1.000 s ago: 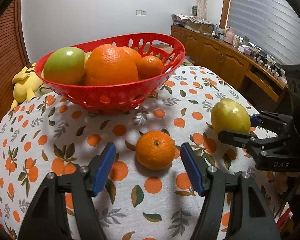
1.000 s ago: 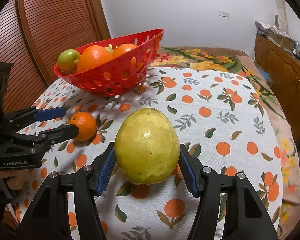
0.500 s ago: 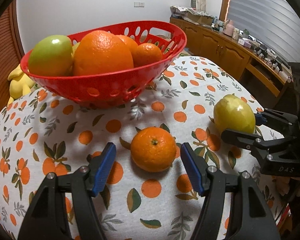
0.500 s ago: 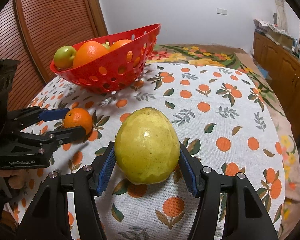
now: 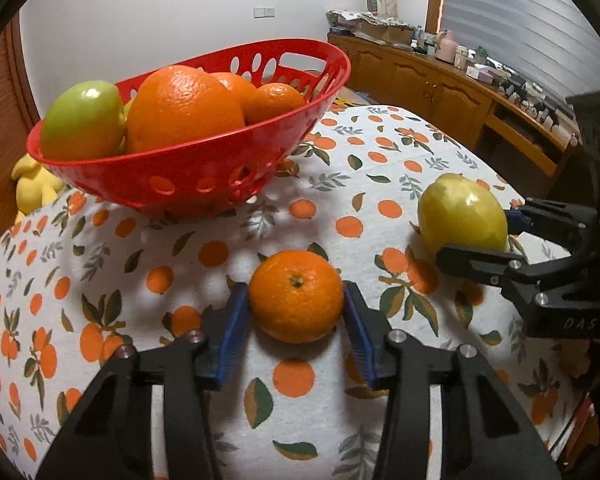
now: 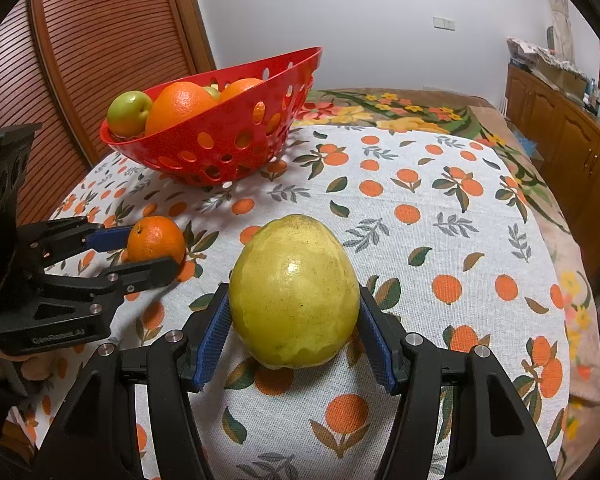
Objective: Organize fruits
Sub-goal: 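Close the right tool on the yellow pomelo while the left tool grasps the small orange, then lift both fruits and carry them over the red basket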
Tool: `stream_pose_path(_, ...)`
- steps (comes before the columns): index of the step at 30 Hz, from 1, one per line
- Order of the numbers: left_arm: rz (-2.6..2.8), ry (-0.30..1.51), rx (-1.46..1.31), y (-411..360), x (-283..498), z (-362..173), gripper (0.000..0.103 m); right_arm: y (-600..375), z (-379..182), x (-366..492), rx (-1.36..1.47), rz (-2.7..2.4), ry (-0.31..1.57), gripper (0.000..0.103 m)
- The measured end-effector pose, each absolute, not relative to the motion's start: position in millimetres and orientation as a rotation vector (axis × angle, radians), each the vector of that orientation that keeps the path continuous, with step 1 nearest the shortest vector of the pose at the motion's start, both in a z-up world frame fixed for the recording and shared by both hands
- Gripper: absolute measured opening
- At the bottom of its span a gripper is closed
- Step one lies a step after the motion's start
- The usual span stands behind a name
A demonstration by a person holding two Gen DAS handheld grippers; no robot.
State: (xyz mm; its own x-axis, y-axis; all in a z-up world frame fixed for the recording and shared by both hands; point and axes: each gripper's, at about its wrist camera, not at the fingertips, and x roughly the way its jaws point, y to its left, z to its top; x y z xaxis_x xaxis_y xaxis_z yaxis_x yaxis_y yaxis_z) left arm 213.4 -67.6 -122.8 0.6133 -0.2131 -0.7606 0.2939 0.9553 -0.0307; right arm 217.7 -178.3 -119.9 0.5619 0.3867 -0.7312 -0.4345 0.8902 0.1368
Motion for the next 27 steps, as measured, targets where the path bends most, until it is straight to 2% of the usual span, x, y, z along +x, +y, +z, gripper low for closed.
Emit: stream_pose_path(27,-0.311,0.750,0.036,-48.8,174.2,-75.6,0.044,-178.1,-119.8,217.7,-0.062,0.483,0.846,0.062)
